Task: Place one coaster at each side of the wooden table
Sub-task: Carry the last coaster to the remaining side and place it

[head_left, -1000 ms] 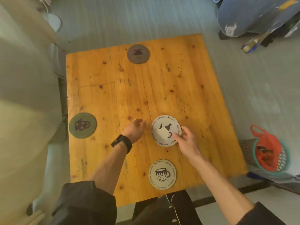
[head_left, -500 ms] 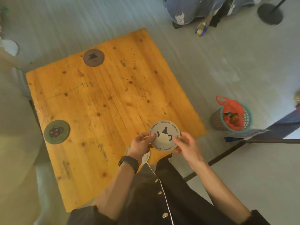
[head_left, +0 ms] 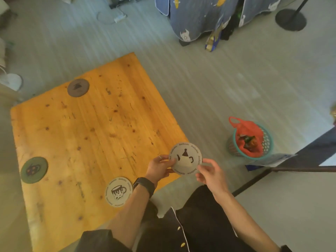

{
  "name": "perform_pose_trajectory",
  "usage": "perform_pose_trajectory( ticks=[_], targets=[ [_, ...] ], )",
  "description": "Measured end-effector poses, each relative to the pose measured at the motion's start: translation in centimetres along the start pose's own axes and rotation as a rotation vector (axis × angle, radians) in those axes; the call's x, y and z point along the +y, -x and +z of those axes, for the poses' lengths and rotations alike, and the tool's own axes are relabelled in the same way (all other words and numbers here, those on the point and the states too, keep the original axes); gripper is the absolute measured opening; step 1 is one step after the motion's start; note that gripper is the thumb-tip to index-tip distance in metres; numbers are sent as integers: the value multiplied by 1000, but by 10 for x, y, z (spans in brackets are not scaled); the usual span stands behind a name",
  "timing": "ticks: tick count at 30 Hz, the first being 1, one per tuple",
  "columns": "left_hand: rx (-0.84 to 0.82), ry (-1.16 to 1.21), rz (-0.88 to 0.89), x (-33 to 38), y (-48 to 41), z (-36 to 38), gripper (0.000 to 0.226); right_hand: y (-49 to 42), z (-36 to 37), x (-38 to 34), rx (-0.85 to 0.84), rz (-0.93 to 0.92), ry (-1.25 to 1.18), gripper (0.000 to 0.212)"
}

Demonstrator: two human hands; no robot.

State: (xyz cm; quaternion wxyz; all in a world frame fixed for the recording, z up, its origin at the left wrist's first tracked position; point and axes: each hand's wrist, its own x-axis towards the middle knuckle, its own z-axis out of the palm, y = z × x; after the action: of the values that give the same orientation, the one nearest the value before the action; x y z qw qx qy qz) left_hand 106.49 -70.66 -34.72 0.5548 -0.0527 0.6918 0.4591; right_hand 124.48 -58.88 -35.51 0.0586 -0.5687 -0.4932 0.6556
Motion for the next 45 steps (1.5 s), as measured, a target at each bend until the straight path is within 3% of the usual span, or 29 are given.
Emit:
perform_pose_trajectory(
  ticks=[5,10,17,21,35,45],
  targets=[
    [84,47,8,12,-20,74,31,-62,-74,-31,-94,-100,241,21],
    [186,144,49,27,-29,141,29,-100,-131,-80,-191,-196,303,24],
    [323,209,109,55,-49,175,25,-152,-148,-122,-238,-239,465,19],
    [424,292,117,66,-64,169,15,-185,-120,-152,-339,-266,611,17],
    [756,601,59,151,-132,95,24,-281,56,-298,-660,-522,1049,9],
    [1090,944,-85,185,-179,32,29,-324,216,-340,-1018,-690,1385,5]
  ],
)
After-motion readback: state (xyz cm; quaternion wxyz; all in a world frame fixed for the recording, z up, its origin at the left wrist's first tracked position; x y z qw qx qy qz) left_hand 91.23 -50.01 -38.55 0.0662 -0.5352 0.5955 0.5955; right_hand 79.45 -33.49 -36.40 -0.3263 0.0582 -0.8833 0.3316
